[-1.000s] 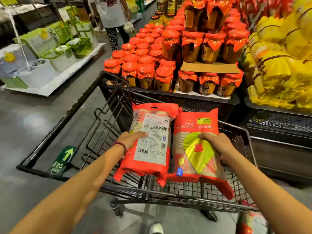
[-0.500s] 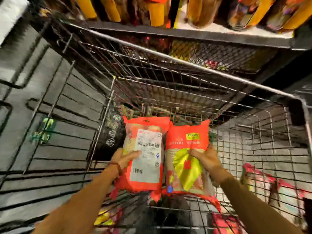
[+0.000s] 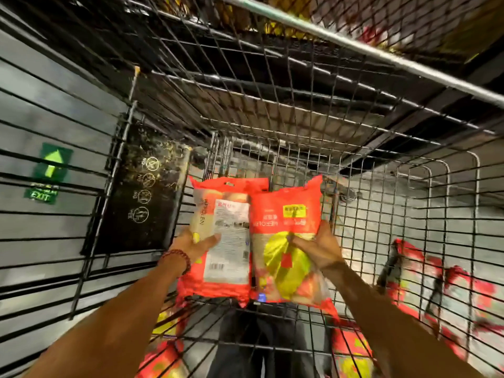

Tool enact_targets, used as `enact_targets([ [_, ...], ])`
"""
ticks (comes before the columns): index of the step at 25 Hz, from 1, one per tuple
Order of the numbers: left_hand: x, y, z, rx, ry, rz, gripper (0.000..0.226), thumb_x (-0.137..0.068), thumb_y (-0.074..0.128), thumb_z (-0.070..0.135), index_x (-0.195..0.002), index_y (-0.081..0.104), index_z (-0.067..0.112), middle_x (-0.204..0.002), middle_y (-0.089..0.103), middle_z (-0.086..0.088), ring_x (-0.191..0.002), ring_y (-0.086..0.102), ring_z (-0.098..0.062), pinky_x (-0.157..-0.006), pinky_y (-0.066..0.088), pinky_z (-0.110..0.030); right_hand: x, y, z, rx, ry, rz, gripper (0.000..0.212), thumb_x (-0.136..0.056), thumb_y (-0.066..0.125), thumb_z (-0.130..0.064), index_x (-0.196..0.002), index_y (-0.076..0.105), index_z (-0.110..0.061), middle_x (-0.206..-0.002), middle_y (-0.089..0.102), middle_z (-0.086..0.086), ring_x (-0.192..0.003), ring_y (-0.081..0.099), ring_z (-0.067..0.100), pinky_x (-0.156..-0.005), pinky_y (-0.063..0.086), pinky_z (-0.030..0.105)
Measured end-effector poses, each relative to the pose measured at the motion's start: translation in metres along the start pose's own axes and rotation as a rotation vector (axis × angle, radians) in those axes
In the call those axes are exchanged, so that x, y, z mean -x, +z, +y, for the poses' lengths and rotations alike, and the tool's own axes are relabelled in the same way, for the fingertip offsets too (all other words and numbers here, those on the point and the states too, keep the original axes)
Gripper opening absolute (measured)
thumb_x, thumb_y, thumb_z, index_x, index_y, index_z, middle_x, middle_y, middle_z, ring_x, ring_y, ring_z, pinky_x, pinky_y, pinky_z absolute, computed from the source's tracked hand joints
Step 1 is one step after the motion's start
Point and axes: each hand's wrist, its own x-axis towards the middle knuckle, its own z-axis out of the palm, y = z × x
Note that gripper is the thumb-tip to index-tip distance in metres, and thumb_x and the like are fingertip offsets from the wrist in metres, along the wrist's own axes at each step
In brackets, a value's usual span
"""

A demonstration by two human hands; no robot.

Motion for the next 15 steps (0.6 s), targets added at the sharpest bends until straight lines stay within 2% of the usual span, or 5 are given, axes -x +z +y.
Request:
enact_targets([
  [3, 0.003, 0.005, 0.004, -0.154, 0.025, 0.157, 0.077, -0.076, 0.067, 0.056, -0.120, 0.046, -0.004, -0.118, 0.060, -0.024, -0.108, 0.060, -0.038, -0.086, 0.047, -0.040, -0.006, 0.007, 0.000, 0.028, -0.005, 0.047, 0.055, -0.074, 0.085, -0.025, -0.114, 0.050, -0.010, -0.098, 0.060, 0.000, -0.094, 0.063, 0.021, -0.072, 0.046, 0.023],
  [7, -0.002, 0.007, 0.008, -0.108, 0.093, 0.180, 0.062, -0.082, 0.067, 0.045, -0.117, 0.046, -0.001, -0.119, 0.058, -0.022, -0.107, 0.059, -0.036, -0.090, 0.049, -0.044, -0.017, 0.005, 0.007, -0.023, 0.070, 0.009, 0.061, -0.078, 0.082, -0.018, -0.126, 0.048, -0.001, -0.104, 0.057, 0.005, -0.094, 0.057, 0.019, -0.040, 0.042, 0.018],
  [11, -0.007, 0.016, 0.005, -0.226, 0.095, 0.239, 0.058, -0.086, 0.056, 0.052, -0.114, 0.044, 0.003, -0.119, 0.058, -0.020, -0.107, 0.059, -0.038, -0.089, 0.049, -0.045, -0.020, 0.006, 0.010, 0.023, 0.034, 0.044, 0.058, -0.077, 0.082, -0.022, -0.123, 0.051, -0.006, -0.097, 0.057, -0.002, -0.092, 0.055, 0.016, -0.060, 0.039, 0.019],
  [13, -0.004, 0.017, 0.007, -0.407, 0.124, 0.286, 0.058, -0.090, 0.047, 0.055, -0.114, 0.042, 0.002, -0.118, 0.056, -0.021, -0.107, 0.059, -0.038, -0.084, 0.046, -0.043, -0.019, 0.005, 0.012, 0.100, 0.061, 0.052, 0.044, -0.080, 0.079, -0.034, -0.107, 0.053, -0.012, -0.087, 0.057, -0.007, -0.087, 0.056, 0.016, -0.066, 0.042, 0.021],
  [15, -0.005, 0.017, 0.009, -0.486, 0.147, 0.301, 0.058, -0.092, 0.044, 0.053, -0.116, 0.041, 0.000, -0.119, 0.056, -0.022, -0.107, 0.059, -0.038, -0.083, 0.047, -0.043, -0.015, 0.006, 0.008, 0.205, 0.066, 0.052, 0.058, -0.075, 0.075, -0.055, -0.105, 0.059, -0.008, -0.089, 0.066, -0.003, -0.087, 0.067, 0.023, -0.074, 0.050, 0.028],
])
